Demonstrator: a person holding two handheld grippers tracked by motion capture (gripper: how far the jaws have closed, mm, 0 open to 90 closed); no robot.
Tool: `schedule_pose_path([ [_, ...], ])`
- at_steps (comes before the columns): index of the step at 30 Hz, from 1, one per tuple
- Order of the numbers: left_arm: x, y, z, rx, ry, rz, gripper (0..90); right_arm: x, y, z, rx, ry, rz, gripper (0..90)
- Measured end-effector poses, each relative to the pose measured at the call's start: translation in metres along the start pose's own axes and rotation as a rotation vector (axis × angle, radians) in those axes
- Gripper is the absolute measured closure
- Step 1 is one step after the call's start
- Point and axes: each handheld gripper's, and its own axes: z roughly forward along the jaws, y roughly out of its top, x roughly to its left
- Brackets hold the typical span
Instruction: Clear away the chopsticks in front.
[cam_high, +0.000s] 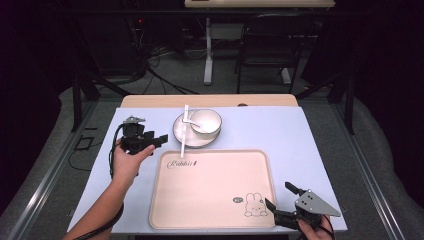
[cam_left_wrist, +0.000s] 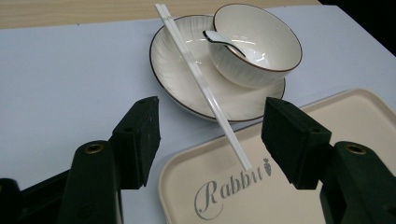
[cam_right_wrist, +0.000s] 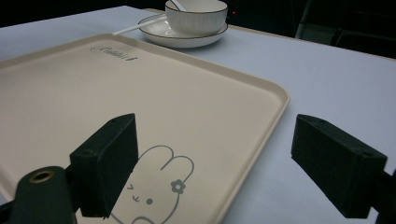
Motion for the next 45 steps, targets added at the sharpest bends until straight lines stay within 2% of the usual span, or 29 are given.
schedule_pose_path([
  [5,0.006,0.008,0.008,0.007,-0.009,-0.038,38.0,0.0,0.0,0.0,0.0,0.0,-0.002,14.3],
  [8,0.012,0.012,0.014,0.012,-0.014,-0.078,40.0,0.0,0.0,0.0,0.0,0.0,-0.003,14.3],
  [11,0.015,0.016,0.021,0.033,-0.017,-0.101,43.7,0.0,0.0,0.0,0.001,0.0,-0.002,14.3],
  [19,0.022,0.025,0.034,0.048,-0.01,-0.148,47.9,0.0,0.0,0.0,0.002,0.004,-0.003,14.3],
  [24,0.025,0.031,0.041,0.053,0.015,-0.147,50.1,0.0,0.0,0.0,0.002,0.004,-0.002,14.3],
  [30,0.026,0.039,0.05,0.07,0.024,-0.174,53.0,0.0,0.0,0.0,0.002,-0.001,-0.007,14.3],
  [36,0.028,0.045,0.059,0.088,0.03,-0.177,56.3,0.0,0.0,-0.001,0.003,-0.001,-0.008,14.3],
  [45,0.027,0.052,0.071,0.098,0.045,-0.17,53.6,0.0,0.0,-0.001,0.001,0.003,-0.01,14.3],
])
